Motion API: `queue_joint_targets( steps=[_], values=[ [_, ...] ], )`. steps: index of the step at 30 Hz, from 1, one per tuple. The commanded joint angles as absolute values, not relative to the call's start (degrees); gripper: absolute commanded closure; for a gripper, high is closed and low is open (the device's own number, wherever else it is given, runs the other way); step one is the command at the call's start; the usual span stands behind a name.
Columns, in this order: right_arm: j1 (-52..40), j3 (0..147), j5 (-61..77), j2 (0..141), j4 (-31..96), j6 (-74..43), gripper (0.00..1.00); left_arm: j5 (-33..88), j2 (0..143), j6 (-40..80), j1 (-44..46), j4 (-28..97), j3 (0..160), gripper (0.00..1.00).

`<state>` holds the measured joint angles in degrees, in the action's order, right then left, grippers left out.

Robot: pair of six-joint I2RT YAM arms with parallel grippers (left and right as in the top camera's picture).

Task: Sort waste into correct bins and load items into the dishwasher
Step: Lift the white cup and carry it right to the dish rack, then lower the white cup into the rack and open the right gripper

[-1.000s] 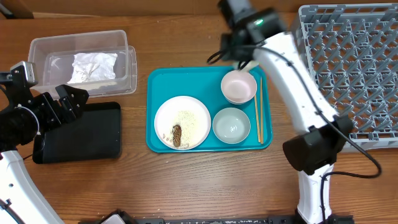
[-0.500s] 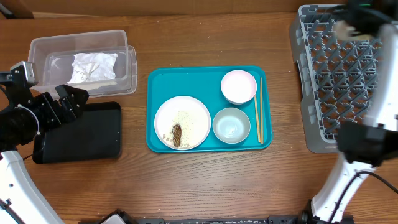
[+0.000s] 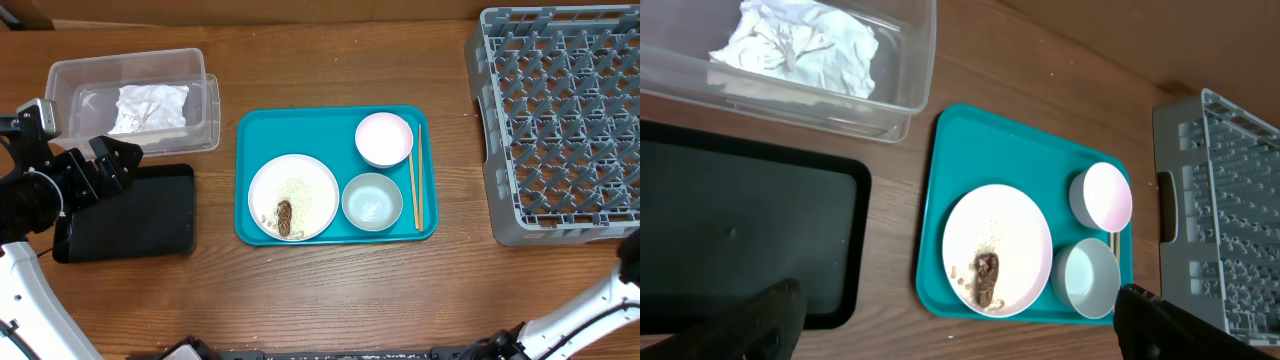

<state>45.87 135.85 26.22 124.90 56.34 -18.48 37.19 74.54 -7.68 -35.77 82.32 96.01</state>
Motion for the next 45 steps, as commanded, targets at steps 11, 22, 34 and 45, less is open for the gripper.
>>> queue_joint_targets(
  steps=[11, 22, 34, 45],
  values=[
    [53.8, 106.8, 57.8, 124.4, 18.4, -17.8, 0.96, 37.0, 74.6, -8.6, -36.0, 82.3, 96.4, 0.00],
    [53.9, 99.7, 55.1, 124.5, 10.8, -17.5, 0.96, 37.0, 74.6, -8.6, -36.0, 82.3, 96.4, 0.00],
    [54.3, 99.7, 54.1, 129.3, 10.1, -16.1, 0.96, 37.0, 74.6, -8.6, -36.0, 82.3, 96.4, 0.00],
    [57.0, 99.7, 53.5, 130.0, 10.2, -16.3, 0.92, 37.0, 74.6, -8.6, -36.0, 82.3, 96.4, 0.00]
  ],
)
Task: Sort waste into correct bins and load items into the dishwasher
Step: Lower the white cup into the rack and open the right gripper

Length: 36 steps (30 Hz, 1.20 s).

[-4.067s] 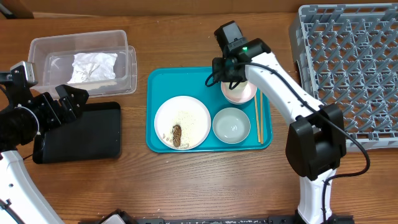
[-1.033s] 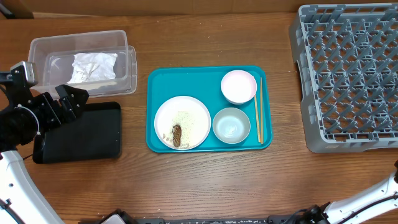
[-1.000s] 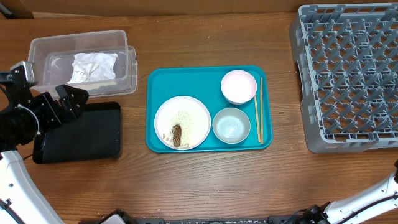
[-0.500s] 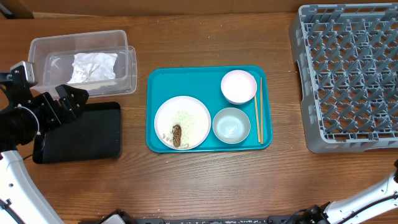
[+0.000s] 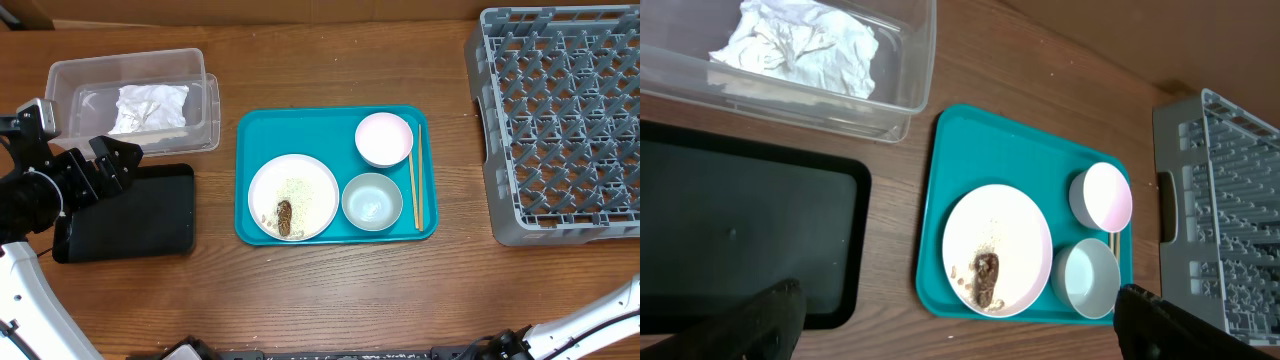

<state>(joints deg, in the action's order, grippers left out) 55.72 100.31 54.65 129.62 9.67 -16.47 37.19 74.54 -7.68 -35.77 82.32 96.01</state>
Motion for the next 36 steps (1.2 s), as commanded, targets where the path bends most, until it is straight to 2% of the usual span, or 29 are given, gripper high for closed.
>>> queue_joint_targets(
  steps=[1, 2, 4, 13, 19, 21, 28, 36],
  values=[
    [57.2, 99.7, 53.6, 130.0, 10.4, -16.3, 0.87, 37.0, 74.6, -8.6, -36.0, 82.3, 96.4, 0.00],
    [57.3, 99.7, 53.6, 130.0, 10.6, -16.3, 0.80, 37.0, 74.6, -8.6, -36.0, 82.3, 96.4, 0.00],
    [57.4, 99.7, 53.6, 130.0, 11.2, -16.3, 0.75, 37.0, 74.6, -8.6, -36.0, 82.3, 96.4, 0.00],
    [60.6, 100.2, 53.6, 128.7, 13.0, -20.2, 0.81, 37.0, 74.6, -8.6, -36.0, 82.3, 96.4, 0.00],
    [63.9, 100.2, 53.4, 125.5, 15.8, -20.2, 0.80, 37.0, 74.6, -8.6, -36.0, 82.3, 96.4, 0.00],
    [64.7, 100.2, 53.4, 124.5, 17.0, -20.3, 0.77, 37.0, 74.6, -8.6, -36.0, 82.3, 96.4, 0.00],
    [66.1, 100.2, 52.6, 121.4, 18.4, -27.2, 0.76, 37.0, 74.6, -8.6, -36.0, 82.3, 96.4, 0.00],
    [62.8, 100.2, 47.1, 117.8, 19.9, -26.7, 0.84, 37.0, 74.6, -8.6, -36.0, 82.3, 96.4, 0.00]
  ],
)
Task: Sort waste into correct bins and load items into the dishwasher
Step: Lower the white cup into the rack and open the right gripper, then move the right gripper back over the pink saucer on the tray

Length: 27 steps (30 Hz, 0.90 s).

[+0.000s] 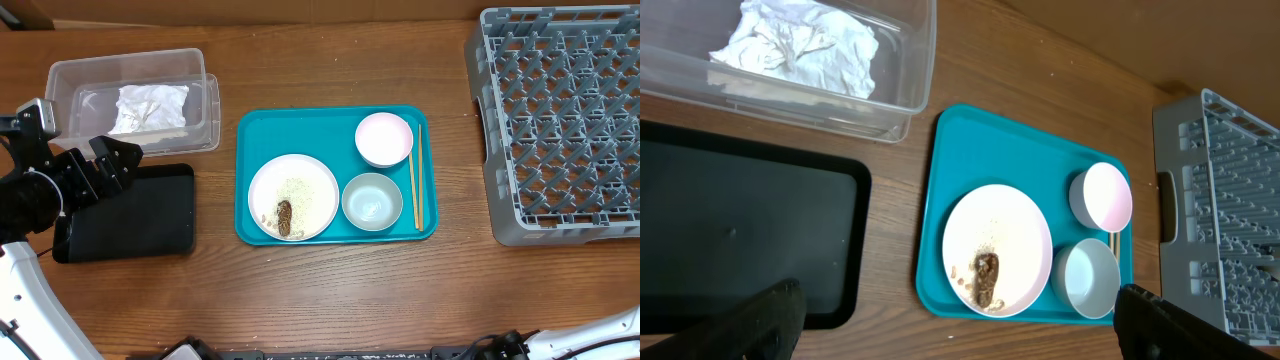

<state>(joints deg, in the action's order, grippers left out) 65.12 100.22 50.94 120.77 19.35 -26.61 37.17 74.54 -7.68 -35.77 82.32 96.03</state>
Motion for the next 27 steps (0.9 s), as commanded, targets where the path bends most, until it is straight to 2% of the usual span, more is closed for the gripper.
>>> queue_joint_targets(
  steps=[1, 4, 9, 15, 27],
  values=[
    [61.9, 100.2, 44.8, 117.7, 20.6, -26.2, 0.86, 37.0, 74.6, -8.6, -36.0, 82.3, 96.4, 0.00],
    [57.6, 100.2, 32.8, 117.8, 24.7, -23.0, 0.96, 37.0, 74.6, -8.6, -36.0, 82.3, 96.4, 0.00],
    [49.1, 100.2, 10.9, 118.4, 28.1, -15.5, 0.96, 37.0, 74.6, -8.6, -36.0, 82.3, 96.4, 0.00],
    [42.8, 100.2, 6.0, 118.7, 26.0, -13.0, 0.96, 37.0, 74.6, -8.6, -36.0, 82.3, 96.4, 0.00],
    [42.2, 100.1, -2.4, 122.1, 27.9, -10.0, 0.96, 37.0, 74.6, -8.6, -36.0, 82.3, 96.4, 0.00]
  ],
)
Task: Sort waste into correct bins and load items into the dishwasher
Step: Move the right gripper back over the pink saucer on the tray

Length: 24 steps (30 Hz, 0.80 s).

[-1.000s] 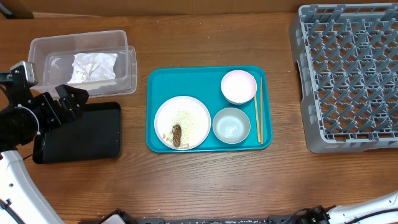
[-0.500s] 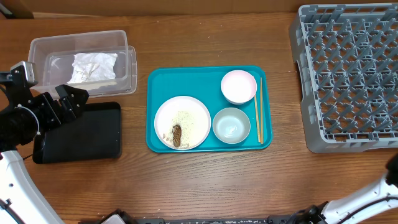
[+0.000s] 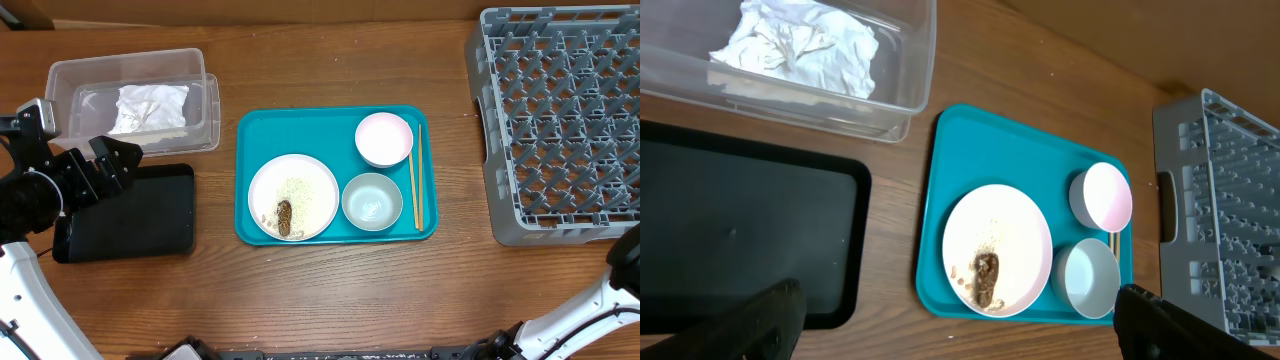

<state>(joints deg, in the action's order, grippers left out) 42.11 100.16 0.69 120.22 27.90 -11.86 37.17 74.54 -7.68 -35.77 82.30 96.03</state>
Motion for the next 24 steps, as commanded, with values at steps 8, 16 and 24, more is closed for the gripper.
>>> queue_joint_targets(
  steps=[8, 16, 24],
  values=[
    [42.2, 100.1, -5.1, 123.2, 28.1, -10.0, 0.96, 37.0, 74.6, -8.6, -36.0, 82.3, 96.4, 0.00],
    [42.7, 103.0, -19.2, 122.6, 33.4, -12.0, 0.96, 37.0, 74.6, -8.6, -36.0, 82.3, 96.4, 0.00],
    [43.6, 107.3, -19.5, 119.7, 39.8, -16.8, 0.96, 37.0, 74.6, -8.6, -36.0, 82.3, 96.4, 0.00]
  ],
)
